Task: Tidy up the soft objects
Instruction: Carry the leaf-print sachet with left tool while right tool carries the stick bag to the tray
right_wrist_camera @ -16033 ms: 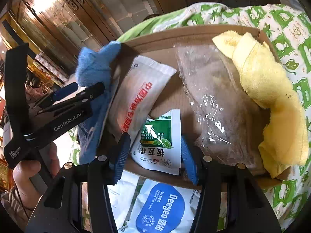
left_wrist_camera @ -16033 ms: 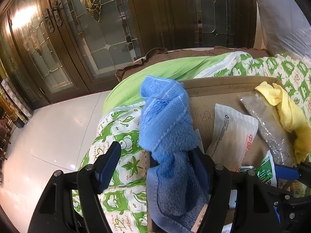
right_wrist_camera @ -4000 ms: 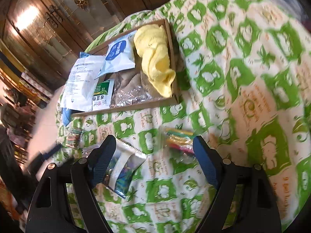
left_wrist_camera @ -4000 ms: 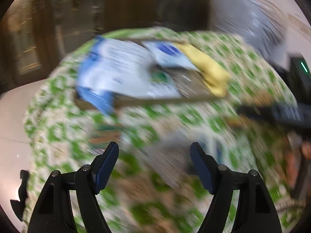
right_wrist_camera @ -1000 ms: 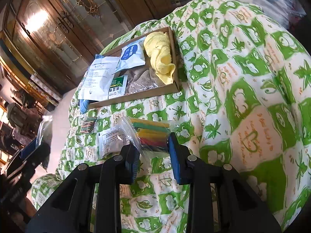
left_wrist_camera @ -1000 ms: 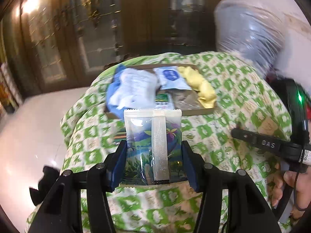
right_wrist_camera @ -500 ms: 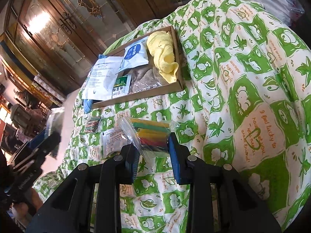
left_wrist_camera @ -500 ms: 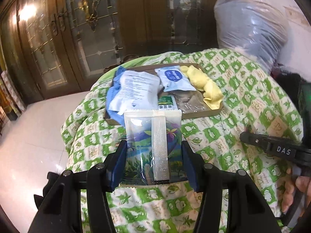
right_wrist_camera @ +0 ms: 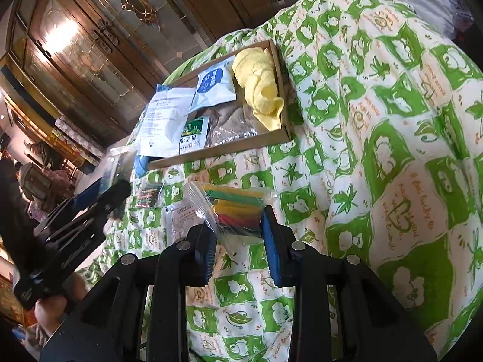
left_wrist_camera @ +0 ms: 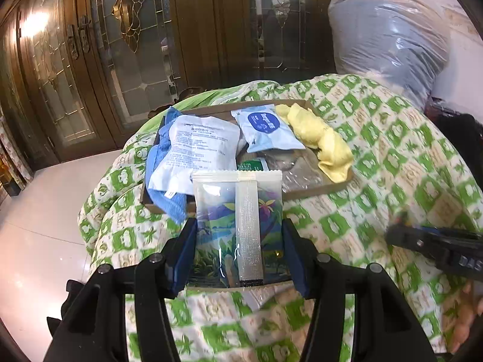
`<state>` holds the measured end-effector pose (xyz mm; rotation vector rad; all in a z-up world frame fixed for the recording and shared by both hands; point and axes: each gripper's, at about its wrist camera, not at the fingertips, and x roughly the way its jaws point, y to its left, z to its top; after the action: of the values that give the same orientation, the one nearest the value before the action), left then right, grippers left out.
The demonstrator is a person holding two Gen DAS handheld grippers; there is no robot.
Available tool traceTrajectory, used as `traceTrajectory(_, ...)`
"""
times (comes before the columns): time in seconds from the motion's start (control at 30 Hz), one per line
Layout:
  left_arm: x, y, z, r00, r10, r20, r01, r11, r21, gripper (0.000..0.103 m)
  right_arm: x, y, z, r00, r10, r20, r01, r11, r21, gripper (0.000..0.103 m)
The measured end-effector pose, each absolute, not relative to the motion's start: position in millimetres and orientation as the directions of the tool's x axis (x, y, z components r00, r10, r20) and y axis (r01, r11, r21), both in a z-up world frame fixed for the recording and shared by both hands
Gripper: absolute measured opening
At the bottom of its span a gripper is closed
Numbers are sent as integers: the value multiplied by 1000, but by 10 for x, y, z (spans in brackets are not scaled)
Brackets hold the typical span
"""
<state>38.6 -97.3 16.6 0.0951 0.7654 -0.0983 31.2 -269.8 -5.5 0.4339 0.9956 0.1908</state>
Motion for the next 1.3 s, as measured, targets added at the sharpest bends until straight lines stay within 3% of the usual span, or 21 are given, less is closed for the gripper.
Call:
traceTrajectory(0.63, 1079, -948, 17, 729, -75, -680, 121, 992, 21, 55, 857, -2673, 51, 537, 226, -813, -38, 969, 244, 28)
traceTrajectory(1.0, 1558, -820, 278, 783, -87, -616, 126, 992, 19, 55, 971, -2682, -76, 548, 216, -808, 18, 963, 269, 28)
traceTrajectory(1.3, 1707, -275, 184, 729, -151, -668, 93, 988, -121, 55, 1291, -2506, -91, 511, 250, -822, -28, 961, 275, 28)
